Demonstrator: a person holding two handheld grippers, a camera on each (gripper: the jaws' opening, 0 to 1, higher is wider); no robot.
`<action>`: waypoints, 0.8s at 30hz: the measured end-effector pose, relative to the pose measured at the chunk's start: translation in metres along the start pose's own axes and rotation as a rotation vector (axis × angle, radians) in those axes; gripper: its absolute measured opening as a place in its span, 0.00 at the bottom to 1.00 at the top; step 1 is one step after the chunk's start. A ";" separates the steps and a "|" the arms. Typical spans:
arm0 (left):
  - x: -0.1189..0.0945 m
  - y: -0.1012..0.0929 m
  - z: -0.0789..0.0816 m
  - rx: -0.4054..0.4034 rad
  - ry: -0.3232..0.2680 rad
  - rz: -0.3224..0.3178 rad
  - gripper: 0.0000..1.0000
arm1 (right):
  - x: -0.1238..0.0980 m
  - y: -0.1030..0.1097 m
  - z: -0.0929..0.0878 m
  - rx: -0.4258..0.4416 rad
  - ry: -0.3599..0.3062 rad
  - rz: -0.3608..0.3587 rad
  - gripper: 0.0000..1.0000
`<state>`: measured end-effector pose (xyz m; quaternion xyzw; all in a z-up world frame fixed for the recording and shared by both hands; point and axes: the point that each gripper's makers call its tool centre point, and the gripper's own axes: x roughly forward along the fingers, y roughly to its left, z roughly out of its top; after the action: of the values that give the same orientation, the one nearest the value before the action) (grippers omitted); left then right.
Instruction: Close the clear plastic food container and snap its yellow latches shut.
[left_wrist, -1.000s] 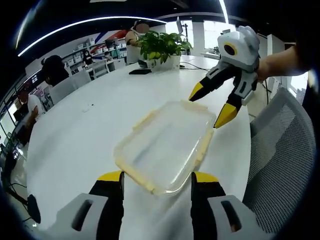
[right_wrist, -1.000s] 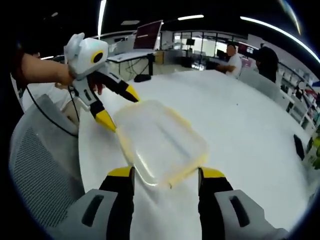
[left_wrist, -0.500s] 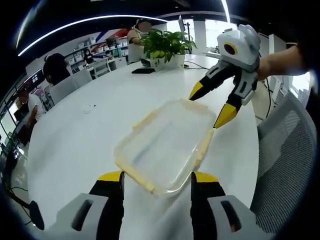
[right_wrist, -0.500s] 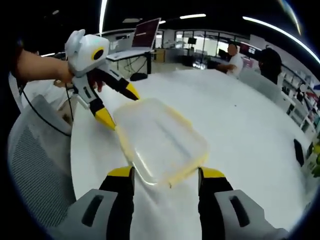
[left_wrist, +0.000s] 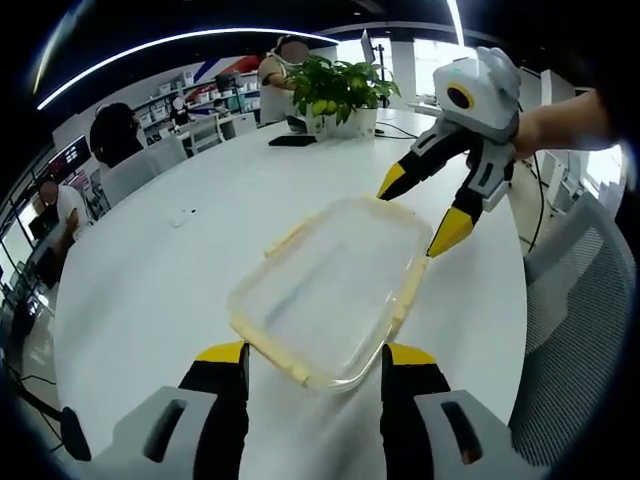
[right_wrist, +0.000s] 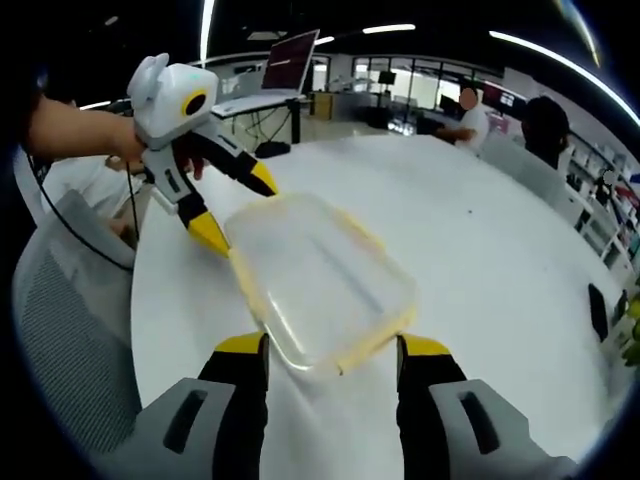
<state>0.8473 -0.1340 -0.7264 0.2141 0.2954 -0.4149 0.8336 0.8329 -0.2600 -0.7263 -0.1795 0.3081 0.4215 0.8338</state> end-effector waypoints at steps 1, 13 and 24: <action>0.000 0.000 0.000 -0.001 0.000 -0.001 0.48 | 0.000 0.000 0.000 -0.001 0.000 0.000 0.48; -0.008 0.002 -0.001 -0.023 -0.011 0.013 0.51 | -0.005 0.004 0.003 -0.001 -0.009 -0.001 0.53; -0.028 -0.006 -0.009 -0.064 -0.043 0.015 0.59 | -0.026 0.009 0.001 0.021 -0.031 -0.026 0.59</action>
<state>0.8262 -0.1163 -0.7145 0.1805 0.2887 -0.4036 0.8492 0.8143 -0.2701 -0.7090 -0.1681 0.2975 0.4102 0.8456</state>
